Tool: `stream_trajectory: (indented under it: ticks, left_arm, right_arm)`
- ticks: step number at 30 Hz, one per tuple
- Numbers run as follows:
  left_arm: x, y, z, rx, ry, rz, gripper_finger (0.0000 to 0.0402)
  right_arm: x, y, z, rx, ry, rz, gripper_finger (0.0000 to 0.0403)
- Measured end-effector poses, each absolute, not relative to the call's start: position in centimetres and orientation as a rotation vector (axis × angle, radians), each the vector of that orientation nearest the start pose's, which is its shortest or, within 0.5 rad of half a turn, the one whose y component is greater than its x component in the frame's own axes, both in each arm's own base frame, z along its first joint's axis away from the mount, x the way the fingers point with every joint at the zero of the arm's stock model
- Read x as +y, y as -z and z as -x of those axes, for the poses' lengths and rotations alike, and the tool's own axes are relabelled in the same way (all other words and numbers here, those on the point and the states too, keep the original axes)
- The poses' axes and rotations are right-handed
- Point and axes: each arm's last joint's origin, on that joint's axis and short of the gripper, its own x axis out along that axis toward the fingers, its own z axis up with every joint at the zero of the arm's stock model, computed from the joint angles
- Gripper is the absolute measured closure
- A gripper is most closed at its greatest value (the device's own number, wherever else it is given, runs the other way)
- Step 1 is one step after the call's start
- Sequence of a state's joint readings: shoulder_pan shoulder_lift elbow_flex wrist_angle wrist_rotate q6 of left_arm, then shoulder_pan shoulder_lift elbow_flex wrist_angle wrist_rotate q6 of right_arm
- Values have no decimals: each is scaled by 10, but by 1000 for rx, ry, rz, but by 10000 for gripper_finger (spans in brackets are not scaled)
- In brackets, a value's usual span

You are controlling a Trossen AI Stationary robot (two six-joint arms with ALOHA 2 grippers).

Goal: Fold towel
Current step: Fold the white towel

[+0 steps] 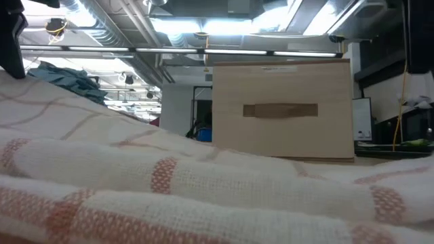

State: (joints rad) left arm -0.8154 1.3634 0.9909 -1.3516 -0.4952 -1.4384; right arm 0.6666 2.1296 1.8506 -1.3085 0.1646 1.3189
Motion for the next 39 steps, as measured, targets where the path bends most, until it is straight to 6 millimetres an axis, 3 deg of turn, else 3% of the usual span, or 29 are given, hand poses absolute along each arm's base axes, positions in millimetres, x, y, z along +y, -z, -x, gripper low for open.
stream_trajectory:
  ticks: [7, 15, 19, 23, 28, 39]
  left_arm:
    - [-135, -240, -146, 1123, -676, 181, 391]
    - [-133, -234, -144, 1132, -700, 178, 288]
    - [-137, -232, -145, 1173, -668, 239, 261]
    - [-154, -230, -150, 1242, -499, 366, 268]
    - [-177, -233, -155, 1170, -316, 505, 287]
    - [-201, -233, -140, 1142, -270, 680, 347]
  right_arm:
    - [252, -226, -328, 1368, 527, -410, 276]
    - [253, -226, -329, 1362, 520, -418, 276]
    - [254, -226, -330, 1358, 501, -414, 276]
    - [256, -226, -333, 1357, 418, -362, 276]
    - [253, -225, -336, 1381, 353, -319, 276]
    - [255, -195, -340, 1458, 197, -416, 276]
